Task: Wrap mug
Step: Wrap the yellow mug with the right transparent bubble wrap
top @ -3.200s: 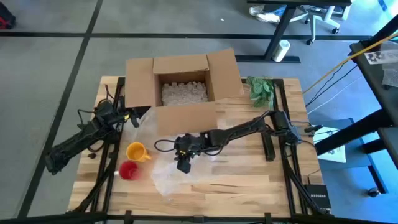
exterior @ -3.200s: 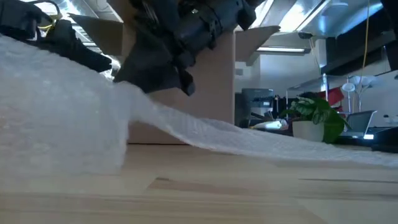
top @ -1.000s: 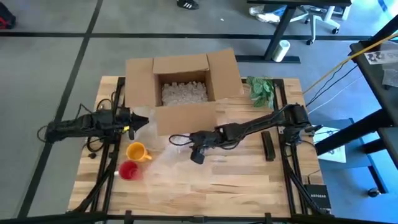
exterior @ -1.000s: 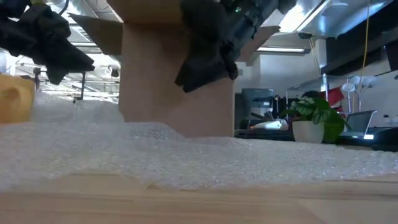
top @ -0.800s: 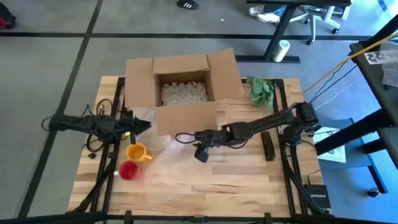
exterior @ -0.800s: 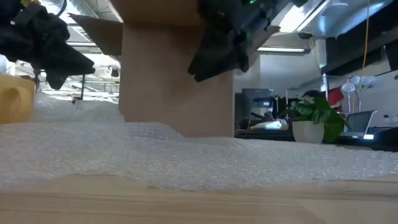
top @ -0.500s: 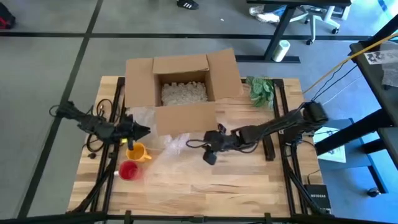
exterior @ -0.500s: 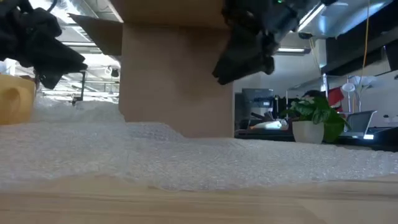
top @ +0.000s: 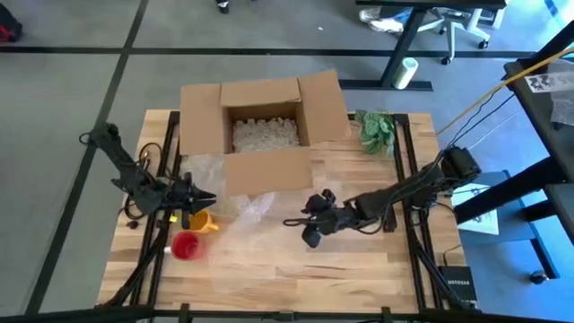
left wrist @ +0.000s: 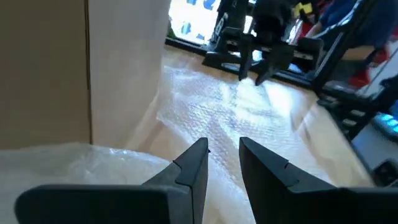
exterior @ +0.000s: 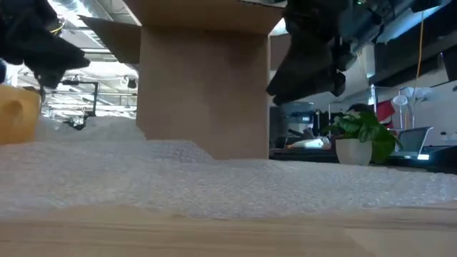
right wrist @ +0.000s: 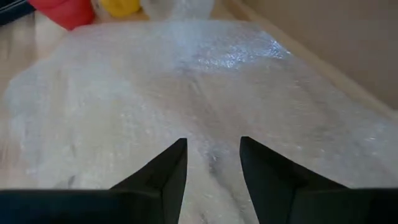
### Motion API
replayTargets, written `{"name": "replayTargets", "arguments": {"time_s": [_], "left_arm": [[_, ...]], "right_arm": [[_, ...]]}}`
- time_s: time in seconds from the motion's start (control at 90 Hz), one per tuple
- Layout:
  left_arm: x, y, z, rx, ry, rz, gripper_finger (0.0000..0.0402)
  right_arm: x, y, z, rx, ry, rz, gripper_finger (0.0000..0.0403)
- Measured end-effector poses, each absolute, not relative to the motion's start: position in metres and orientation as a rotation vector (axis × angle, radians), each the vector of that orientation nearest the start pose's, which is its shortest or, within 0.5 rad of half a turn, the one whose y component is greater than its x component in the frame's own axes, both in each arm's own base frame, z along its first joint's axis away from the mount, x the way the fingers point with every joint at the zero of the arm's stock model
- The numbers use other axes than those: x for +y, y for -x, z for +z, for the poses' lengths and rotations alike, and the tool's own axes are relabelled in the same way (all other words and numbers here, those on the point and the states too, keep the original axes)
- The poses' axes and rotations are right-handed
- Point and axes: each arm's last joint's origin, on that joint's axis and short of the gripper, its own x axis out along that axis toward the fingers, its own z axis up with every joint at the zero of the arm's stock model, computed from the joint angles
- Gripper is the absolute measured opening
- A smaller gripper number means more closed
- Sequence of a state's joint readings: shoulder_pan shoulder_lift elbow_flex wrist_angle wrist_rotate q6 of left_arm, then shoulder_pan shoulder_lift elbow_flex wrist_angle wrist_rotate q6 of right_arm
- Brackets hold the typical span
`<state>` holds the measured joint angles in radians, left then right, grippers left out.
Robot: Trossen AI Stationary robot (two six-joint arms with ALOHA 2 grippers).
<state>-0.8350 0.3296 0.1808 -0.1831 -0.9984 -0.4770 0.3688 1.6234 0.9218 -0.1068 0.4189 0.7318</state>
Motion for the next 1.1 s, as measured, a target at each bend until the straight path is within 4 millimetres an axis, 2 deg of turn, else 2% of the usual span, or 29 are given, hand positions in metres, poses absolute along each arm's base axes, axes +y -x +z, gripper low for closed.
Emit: {"name": "replayTargets", "arguments": {"time_s": [0.144, 0.344, 0.522, 0.689, 0.911, 1.1], "left_arm": [[-0.067, -0.089, 0.196, 0.204, 0.108, 0.205, 0.0074], [-0.073, -0.092, 0.199, 0.352, 0.113, 0.236, 0.0074], [-0.085, -0.095, 0.224, 0.42, 0.089, 0.201, 0.0074], [-0.088, -0.088, 0.242, 0.554, 0.112, 0.189, 0.0074], [-0.095, -0.08, 0.25, 0.745, 0.18, 0.168, 0.0074], [-0.094, -0.077, 0.248, 0.875, 0.229, 0.149, 0.0074]], "right_arm": [[0.106, -0.307, 0.187, 0.678, -0.392, -0.312, 0.0135], [0.106, -0.308, 0.187, 0.677, -0.394, -0.312, 0.0135], [0.106, -0.307, 0.187, 0.678, -0.393, -0.312, 0.0135], [0.108, -0.307, 0.187, 0.68, -0.39, -0.31, 0.0135], [0.115, -0.304, 0.187, 0.664, -0.364, -0.318, 0.0135], [0.117, -0.303, 0.187, 0.657, -0.355, -0.325, 0.0135]]}}
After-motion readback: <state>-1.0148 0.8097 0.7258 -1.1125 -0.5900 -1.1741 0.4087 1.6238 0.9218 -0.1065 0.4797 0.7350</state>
